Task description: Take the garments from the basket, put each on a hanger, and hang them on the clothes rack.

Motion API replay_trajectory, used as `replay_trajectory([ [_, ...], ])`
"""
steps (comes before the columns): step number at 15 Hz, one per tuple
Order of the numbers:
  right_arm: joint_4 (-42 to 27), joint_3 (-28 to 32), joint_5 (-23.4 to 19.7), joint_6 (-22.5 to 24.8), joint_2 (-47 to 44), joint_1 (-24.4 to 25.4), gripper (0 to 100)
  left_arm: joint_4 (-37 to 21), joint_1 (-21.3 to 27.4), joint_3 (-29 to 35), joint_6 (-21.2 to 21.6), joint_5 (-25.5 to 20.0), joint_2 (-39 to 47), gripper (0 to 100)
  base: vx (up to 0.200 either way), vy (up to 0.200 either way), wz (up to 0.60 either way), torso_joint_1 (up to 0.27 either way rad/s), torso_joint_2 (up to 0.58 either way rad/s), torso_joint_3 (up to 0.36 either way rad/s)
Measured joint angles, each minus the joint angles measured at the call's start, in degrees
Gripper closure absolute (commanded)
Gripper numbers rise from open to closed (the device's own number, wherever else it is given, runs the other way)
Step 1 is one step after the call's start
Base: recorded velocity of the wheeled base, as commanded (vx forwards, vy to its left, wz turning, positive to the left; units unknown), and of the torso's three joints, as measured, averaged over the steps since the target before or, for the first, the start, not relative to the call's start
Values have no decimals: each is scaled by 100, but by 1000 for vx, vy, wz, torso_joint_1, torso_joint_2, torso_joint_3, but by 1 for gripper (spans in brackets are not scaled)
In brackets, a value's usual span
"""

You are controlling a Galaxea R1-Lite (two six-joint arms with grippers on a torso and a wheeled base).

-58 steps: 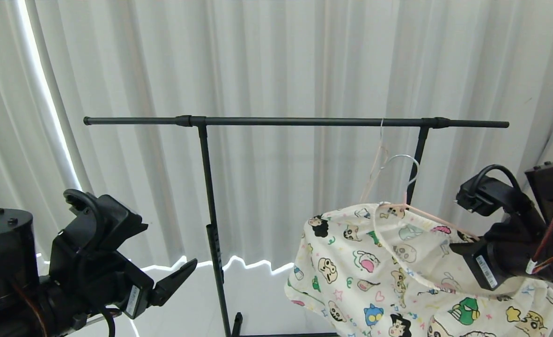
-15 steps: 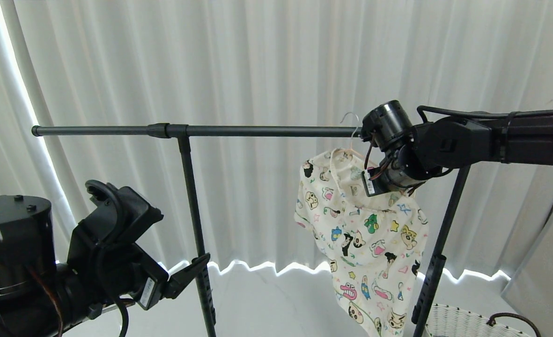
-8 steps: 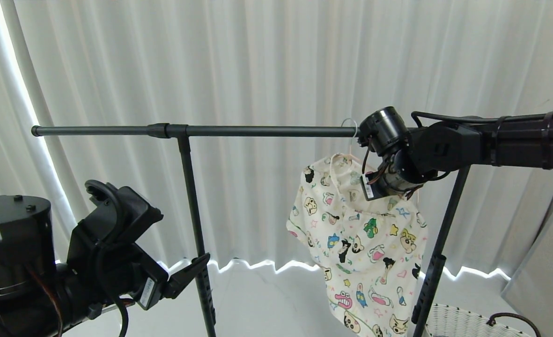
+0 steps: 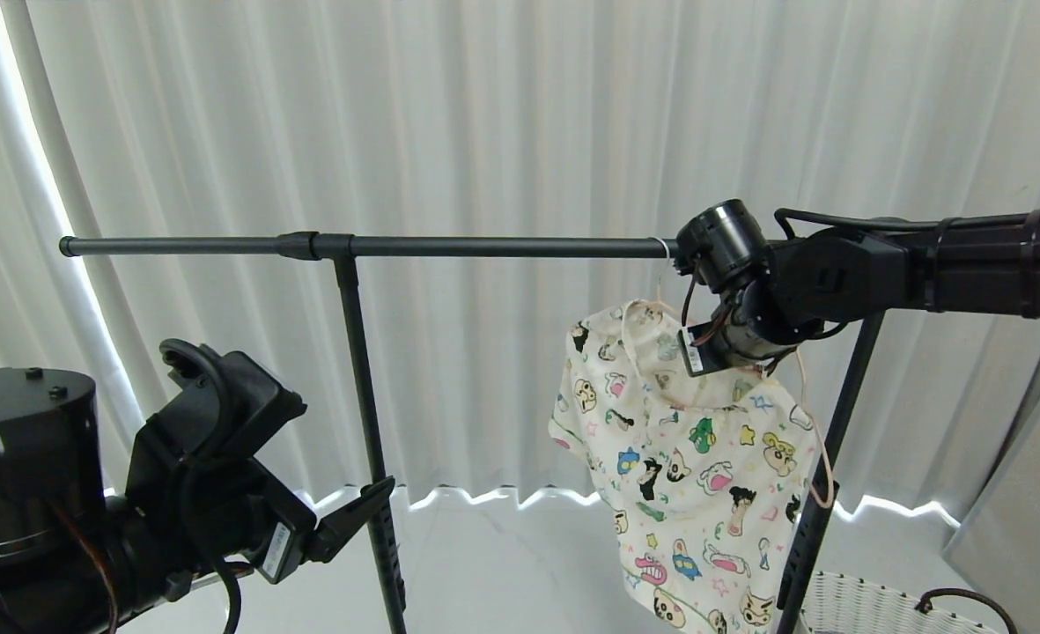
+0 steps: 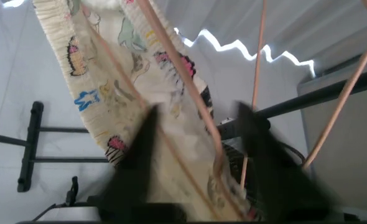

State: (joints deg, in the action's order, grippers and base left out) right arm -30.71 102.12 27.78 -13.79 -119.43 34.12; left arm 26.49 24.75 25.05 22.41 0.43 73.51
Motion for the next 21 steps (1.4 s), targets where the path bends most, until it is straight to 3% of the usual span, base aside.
replay_trajectory([
  [8, -468, -50, -33, -257, 912, 271, 0, 2, -284, 9, -7, 0, -24, 0, 0, 0, 0, 0, 0, 0],
  [10, -1048, -55, -22, -202, 1301, 322, 0, 2, -472, 9, -7, -2, -63, 0, 0, 0, 0, 0, 0, 0],
  [12, -2425, -63, -6, 90, 1844, 295, 0, 5, -819, -9, -10, 0, -124, 0, 0, 0, 0, 0, 0, 0],
  [13, -2756, -68, -4, 277, 2153, 215, 0, 5, -1001, -13, -10, 0, -155, 0, 0, 0, 0, 0, 0, 0],
  [15, -3040, -262, 5, 796, 2814, -227, 0, 5, -1303, -33, -5, 1, -247, 0, 0, 0, 0, 0, 0, 0],
  [17, -2942, -664, -15, 1406, 3382, -1012, 0, 2, -1473, -80, -49, 0, -336, 0, 0, 0, 0, 0, 0, 0],
  [19, -2183, -1364, -118, 1876, 3875, -1880, 0, 0, -1582, -124, -54, 0, -408, 0, 0, 0, 0, 0, 0, 0],
  [21, -778, -2315, -428, 2259, 4281, -2622, 0, 2, -1794, -194, -54, 0, -452, 0, 0, 0, 0, 0, 0, 0],
])
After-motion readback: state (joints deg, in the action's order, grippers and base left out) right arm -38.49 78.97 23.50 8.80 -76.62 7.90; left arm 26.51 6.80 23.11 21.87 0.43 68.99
